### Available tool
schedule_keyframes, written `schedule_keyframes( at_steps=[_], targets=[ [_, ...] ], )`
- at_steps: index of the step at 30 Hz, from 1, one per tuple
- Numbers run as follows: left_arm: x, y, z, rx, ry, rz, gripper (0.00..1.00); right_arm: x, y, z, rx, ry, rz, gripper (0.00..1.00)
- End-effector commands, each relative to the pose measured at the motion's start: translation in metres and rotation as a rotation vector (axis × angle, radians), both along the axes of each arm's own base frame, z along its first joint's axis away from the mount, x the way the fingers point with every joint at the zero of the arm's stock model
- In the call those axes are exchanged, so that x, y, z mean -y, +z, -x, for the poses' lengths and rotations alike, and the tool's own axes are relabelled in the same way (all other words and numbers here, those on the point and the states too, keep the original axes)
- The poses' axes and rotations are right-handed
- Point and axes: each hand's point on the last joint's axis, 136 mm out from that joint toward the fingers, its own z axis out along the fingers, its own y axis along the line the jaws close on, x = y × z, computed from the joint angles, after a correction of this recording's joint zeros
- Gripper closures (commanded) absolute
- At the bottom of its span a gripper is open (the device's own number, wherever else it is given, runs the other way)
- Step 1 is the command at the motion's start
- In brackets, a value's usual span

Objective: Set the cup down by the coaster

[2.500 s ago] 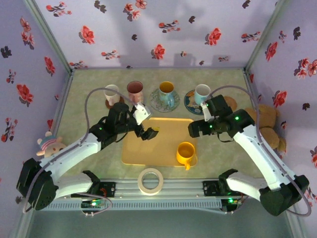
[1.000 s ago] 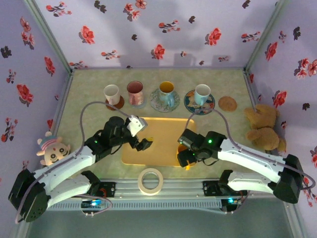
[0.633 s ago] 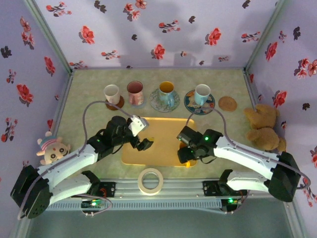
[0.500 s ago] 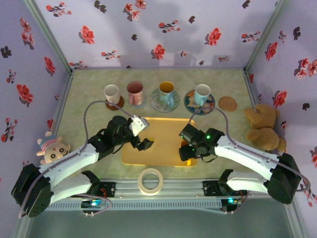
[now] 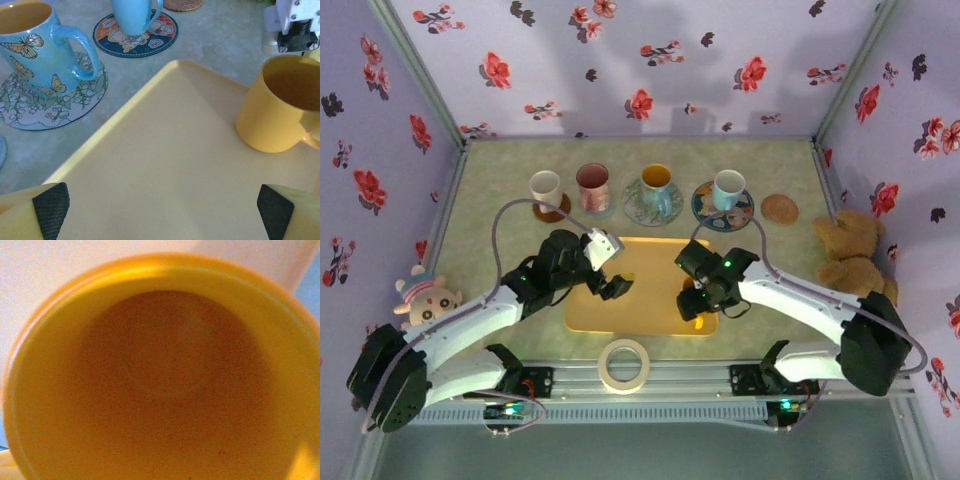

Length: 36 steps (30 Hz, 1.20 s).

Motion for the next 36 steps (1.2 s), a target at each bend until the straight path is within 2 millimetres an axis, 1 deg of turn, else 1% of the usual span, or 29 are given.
schedule_keyframes(
  at_steps=[1,8,12,15,17,23,25,30,36],
  targets=[
    [0.003,0.017,-0.011,0.047,0.016,0.025,0.0,-0.009,0.005,-0.011,0.016,0.057,-0.029,0.2],
    [0.002,0.018,-0.014,0.049,0.026,0.028,0.0,-0.02,0.005,-0.023,0.026,0.105,-0.032,0.2],
    [0.002,0.019,-0.016,0.051,0.027,0.029,0.0,-0.024,0.005,-0.034,0.032,0.112,-0.029,0.19],
    [0.001,0.022,-0.016,0.056,0.028,0.031,0.0,-0.026,0.007,-0.036,0.033,0.113,-0.033,0.19],
    [0.0,0.021,-0.016,0.053,0.031,0.03,0.0,-0.025,0.008,-0.035,0.029,0.116,-0.029,0.17],
    [-0.002,0.018,-0.014,0.047,0.034,0.03,0.0,-0.013,0.013,-0.03,0.031,0.074,-0.002,0.06],
    [-0.002,0.017,-0.014,0.046,0.034,0.028,0.0,-0.01,0.015,-0.027,0.032,0.049,-0.007,0.04],
    [-0.003,0.014,-0.012,0.039,0.033,0.03,0.0,-0.005,0.017,-0.019,0.031,-0.015,-0.038,0.06],
    [-0.003,0.011,-0.009,0.027,0.029,0.036,0.0,-0.003,0.008,-0.007,0.005,-0.066,-0.076,0.12]
  ],
)
